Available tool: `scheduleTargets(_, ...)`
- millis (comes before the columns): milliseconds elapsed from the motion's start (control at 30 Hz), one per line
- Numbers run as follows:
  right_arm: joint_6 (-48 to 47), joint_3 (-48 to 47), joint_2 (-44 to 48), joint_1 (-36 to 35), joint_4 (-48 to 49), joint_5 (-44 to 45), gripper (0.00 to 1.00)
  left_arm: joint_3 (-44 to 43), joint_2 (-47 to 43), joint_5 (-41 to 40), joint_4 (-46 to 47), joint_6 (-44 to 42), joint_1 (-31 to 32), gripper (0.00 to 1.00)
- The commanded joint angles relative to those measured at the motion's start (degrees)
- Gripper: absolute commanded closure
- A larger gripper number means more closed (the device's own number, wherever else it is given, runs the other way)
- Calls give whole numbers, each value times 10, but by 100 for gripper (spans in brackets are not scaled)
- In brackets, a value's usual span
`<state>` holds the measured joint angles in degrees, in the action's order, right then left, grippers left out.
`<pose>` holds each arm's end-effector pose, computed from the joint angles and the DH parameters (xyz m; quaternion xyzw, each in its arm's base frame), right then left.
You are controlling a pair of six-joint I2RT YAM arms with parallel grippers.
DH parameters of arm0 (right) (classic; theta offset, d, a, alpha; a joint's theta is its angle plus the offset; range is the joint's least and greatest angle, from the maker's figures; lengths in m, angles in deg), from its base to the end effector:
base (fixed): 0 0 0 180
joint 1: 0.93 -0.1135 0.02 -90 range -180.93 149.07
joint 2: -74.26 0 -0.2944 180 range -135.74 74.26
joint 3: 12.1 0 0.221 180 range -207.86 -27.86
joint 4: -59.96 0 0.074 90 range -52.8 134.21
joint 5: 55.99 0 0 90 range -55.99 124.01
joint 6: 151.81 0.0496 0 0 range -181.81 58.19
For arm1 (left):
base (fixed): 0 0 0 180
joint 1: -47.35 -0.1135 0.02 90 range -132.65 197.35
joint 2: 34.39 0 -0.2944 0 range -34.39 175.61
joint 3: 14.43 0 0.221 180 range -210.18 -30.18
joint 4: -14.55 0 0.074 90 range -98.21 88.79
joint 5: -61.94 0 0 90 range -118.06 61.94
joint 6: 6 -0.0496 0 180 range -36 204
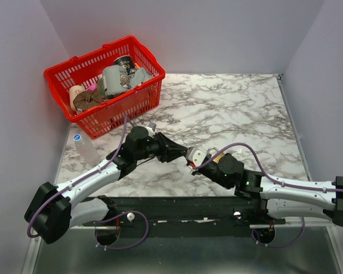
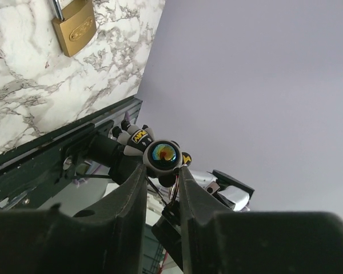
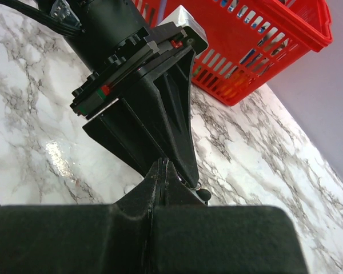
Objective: Unlock with the key
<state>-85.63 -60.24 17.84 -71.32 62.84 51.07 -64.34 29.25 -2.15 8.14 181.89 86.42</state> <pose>0.0797 0.1804 0.3155 -0.4679 0.5710 0.1623 0.6547 0.1535 -0.1525 0.2840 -0.2805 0.7591 -0.5865 0.0337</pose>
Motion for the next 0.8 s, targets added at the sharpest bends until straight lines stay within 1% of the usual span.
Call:
scheduleTargets(0, -7, 9, -4, -12, 9, 20, 99, 10, -11, -5, -12, 7, 0, 84)
scheduleTargets(200, -4, 4, -12, -27, -21, 23, 99, 22, -14, -16, -14, 9, -5, 99)
scheduleTargets(233, -4, 3, -14, -30, -28, 25, 99, 22, -15, -17, -14, 9, -6, 100)
scheduleTargets(433, -8, -4, -40, -59, -54, 59, 99, 23, -20, -33, -21, 2, -11, 100)
scheduleTargets(600, -6, -3, -54, -75, -55, 87, 99, 27, -29, -52, -21, -7, -18, 100)
scheduleTargets(700, -14, -1, -54, -81, -47, 99, 99, 33, -38, -62, -27, 3, -22, 100)
scheduleTargets(767, -18, 0, -53, -84, -44, 101, 99, 37, -46, -69, -29, 8, -24, 95)
